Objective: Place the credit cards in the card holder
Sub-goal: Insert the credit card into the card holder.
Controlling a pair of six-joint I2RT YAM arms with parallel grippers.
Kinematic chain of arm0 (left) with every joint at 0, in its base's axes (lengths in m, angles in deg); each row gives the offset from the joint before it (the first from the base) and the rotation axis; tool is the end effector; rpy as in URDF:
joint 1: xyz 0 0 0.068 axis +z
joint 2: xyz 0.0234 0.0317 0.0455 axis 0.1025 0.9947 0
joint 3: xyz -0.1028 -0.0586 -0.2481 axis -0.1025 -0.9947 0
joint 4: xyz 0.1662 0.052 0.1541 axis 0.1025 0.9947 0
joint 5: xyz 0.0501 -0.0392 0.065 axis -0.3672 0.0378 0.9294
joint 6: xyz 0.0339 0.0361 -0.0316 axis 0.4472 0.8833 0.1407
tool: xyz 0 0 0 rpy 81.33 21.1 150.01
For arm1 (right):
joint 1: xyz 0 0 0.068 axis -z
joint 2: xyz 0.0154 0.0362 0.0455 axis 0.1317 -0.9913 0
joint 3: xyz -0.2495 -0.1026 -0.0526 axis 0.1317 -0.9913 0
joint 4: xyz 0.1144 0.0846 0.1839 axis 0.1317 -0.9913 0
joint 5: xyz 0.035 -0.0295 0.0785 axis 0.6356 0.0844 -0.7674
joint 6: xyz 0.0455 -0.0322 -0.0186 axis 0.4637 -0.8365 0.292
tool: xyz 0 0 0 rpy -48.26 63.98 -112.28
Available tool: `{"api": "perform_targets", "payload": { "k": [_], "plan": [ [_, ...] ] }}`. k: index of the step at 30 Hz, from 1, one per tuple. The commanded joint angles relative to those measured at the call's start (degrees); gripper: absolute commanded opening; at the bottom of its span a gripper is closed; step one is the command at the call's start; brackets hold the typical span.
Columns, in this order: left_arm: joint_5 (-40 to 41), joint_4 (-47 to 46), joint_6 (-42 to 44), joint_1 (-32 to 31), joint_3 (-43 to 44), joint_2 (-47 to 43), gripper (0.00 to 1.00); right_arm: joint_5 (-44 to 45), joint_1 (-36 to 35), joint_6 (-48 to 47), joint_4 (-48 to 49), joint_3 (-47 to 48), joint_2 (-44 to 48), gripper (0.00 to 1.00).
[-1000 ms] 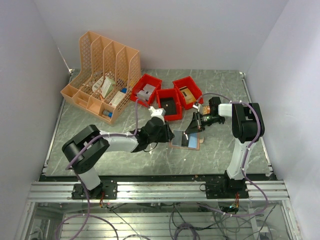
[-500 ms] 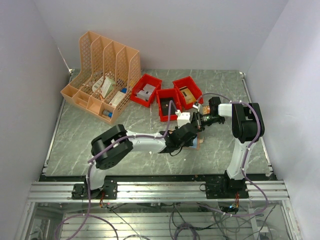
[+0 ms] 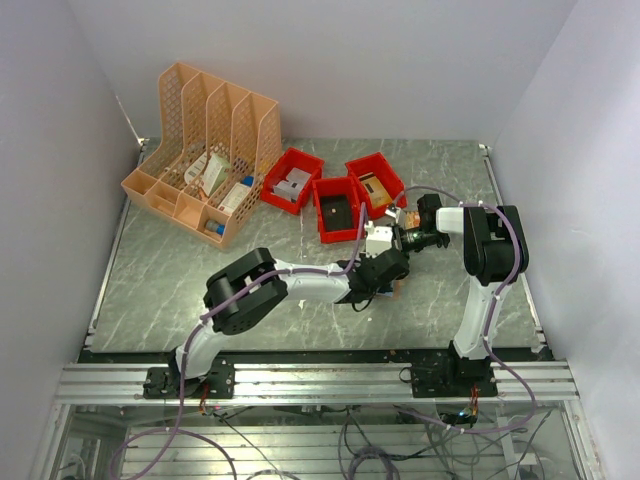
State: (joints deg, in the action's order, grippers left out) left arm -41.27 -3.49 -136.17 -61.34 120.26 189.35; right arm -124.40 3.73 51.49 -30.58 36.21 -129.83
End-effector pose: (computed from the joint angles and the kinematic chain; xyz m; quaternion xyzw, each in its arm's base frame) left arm 0.1867 -0.3958 0.1704 0.0671 0.8981 -0.2072 0.3822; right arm 0.3285 0.0595 0.1178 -0.0927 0.8538 0.5100 0.0485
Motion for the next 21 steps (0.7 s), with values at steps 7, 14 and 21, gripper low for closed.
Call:
{"api": "perform_targets", "payload": {
  "k": [7, 14, 21],
  "plan": [
    [8.4, 6.3, 0.9, -1.4, 5.1, 3.6, 0.37, 1.8, -0.3, -1.1, 1.6, -0.4, -1.6, 0.06],
    [13.9, 8.2, 0.5, -1.5, 4.0, 2.6, 0.38, 1.1, -0.3, -1.3, 1.5, -0.4, -1.1, 0.23],
    [15.7, 8.6, 0.1, -1.5, 3.6, 1.9, 0.39, 1.0, -0.3, -1.4, 1.4, -0.3, -0.3, 0.33]
  ]
}}
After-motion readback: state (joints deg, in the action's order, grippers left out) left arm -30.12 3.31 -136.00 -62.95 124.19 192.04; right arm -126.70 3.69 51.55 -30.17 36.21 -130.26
